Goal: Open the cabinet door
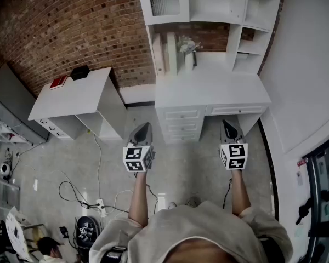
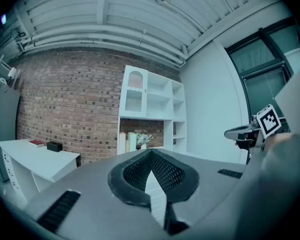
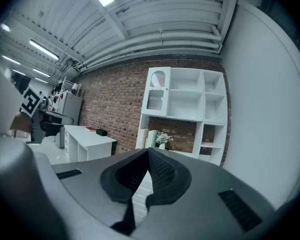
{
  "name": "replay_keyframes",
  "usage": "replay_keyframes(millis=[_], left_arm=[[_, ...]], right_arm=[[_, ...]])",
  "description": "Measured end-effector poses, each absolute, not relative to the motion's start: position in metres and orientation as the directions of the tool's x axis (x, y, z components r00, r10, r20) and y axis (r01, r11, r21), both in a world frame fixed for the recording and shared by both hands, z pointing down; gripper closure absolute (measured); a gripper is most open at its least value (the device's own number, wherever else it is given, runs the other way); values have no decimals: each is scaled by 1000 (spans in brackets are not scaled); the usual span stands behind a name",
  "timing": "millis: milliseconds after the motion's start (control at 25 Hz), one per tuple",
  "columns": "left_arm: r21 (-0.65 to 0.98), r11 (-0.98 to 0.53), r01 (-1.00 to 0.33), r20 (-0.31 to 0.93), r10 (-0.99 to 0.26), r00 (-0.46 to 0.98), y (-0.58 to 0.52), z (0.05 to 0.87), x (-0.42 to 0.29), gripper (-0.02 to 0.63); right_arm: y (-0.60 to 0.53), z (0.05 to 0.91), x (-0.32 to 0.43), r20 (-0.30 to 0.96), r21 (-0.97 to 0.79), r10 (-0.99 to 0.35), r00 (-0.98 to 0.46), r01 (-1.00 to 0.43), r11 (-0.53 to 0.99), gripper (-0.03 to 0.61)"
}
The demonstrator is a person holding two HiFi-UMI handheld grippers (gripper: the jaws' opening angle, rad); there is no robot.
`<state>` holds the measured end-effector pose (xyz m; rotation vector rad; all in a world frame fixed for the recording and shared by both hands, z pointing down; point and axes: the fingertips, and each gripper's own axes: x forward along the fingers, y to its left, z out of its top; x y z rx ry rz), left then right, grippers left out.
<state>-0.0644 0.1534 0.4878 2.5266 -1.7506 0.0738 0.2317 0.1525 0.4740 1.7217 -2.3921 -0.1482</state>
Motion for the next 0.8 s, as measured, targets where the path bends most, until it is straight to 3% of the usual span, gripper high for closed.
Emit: replay_keyframes(millis=[800], left_arm=[[35,-339,-940,98,-935,340,153,497,-22,588]], right_arm=[[149,483,246,83,199,-925,-371,-903,380,565]])
